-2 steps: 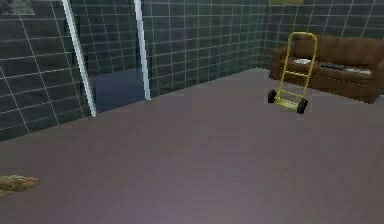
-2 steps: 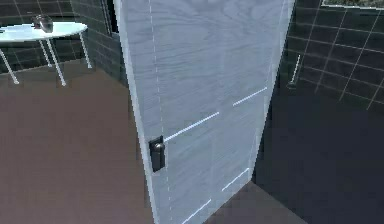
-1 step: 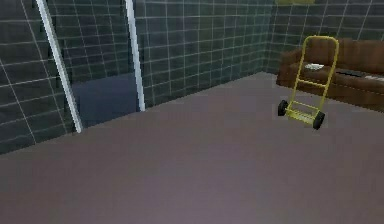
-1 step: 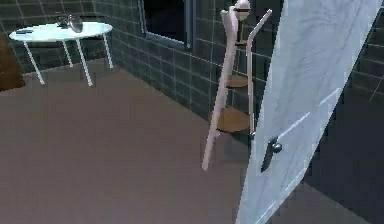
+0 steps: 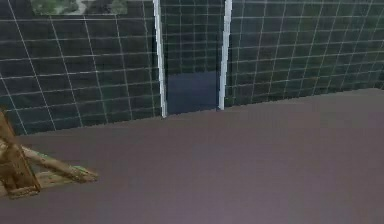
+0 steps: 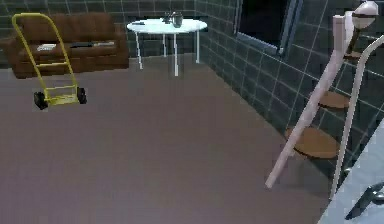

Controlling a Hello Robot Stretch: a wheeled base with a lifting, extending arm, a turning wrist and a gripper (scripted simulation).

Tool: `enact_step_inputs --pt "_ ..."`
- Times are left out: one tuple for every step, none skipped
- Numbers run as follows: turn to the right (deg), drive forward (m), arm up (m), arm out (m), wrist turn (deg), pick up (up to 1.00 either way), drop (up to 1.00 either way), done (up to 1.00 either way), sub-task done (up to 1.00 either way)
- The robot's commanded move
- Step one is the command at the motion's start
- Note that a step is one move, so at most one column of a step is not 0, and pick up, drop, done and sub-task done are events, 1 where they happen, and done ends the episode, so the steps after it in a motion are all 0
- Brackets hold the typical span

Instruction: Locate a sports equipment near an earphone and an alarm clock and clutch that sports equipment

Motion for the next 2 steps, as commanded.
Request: enact_step_inputs --pt "0.0 1.00 0.00 0.00 0.0 0.00 0.00 0.00 0.00" --pt "-3.0 0.00 0.00 0.00 0.0 0.00 0.00 0.00 0.00"
